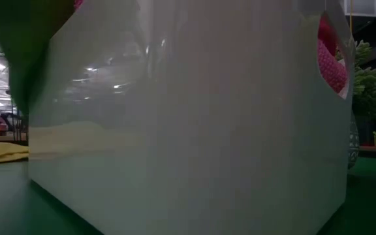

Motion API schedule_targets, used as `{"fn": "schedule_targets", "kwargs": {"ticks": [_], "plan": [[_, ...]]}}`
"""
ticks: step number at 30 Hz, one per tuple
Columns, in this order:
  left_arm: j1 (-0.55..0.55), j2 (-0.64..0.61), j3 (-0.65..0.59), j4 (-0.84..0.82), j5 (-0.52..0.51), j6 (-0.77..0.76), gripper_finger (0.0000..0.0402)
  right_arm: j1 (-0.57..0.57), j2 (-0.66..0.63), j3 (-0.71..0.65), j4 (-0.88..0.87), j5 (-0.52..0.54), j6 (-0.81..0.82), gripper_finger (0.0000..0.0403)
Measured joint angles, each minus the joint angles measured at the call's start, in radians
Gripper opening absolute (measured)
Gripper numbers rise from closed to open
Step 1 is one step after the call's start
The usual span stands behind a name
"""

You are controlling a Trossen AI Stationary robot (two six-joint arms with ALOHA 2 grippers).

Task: Sort microfiber towel by color & place in baskets
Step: Put the green microfiber cloth into the blue bin

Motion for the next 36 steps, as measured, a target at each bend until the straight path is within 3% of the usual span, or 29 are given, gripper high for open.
{"fn": "schedule_targets", "kwargs": {"ticks": [6,16,18,24,30,33,36], "plan": [[0.038,0.000,0.000,0.075,0.002,0.100,0.0000,-0.017,0.080,0.000,0.147,0.123,-0.194,0.0168],[0.051,0.000,0.000,0.081,0.002,0.106,0.0000,-0.166,0.181,0.000,0.291,0.130,-0.319,0.0168],[0.051,0.000,0.000,0.076,0.002,0.106,0.0000,-0.195,0.192,0.000,0.287,0.084,-0.319,0.0168],[0.049,0.001,0.000,0.076,0.011,0.106,0.0000,-0.253,0.209,0.000,0.278,-0.197,-0.319,0.0168],[0.050,0.001,0.000,0.080,0.003,0.168,0.0014,-0.256,0.210,0.000,0.277,-0.261,-0.319,0.0162],[0.051,0.001,0.000,0.082,0.003,0.182,0.0019,-0.256,0.210,0.000,0.276,-0.319,-0.318,0.0132],[0.050,0.001,0.000,0.082,0.002,0.182,0.0020,-0.256,0.210,0.000,0.275,-0.334,-0.318,0.0077]]}}
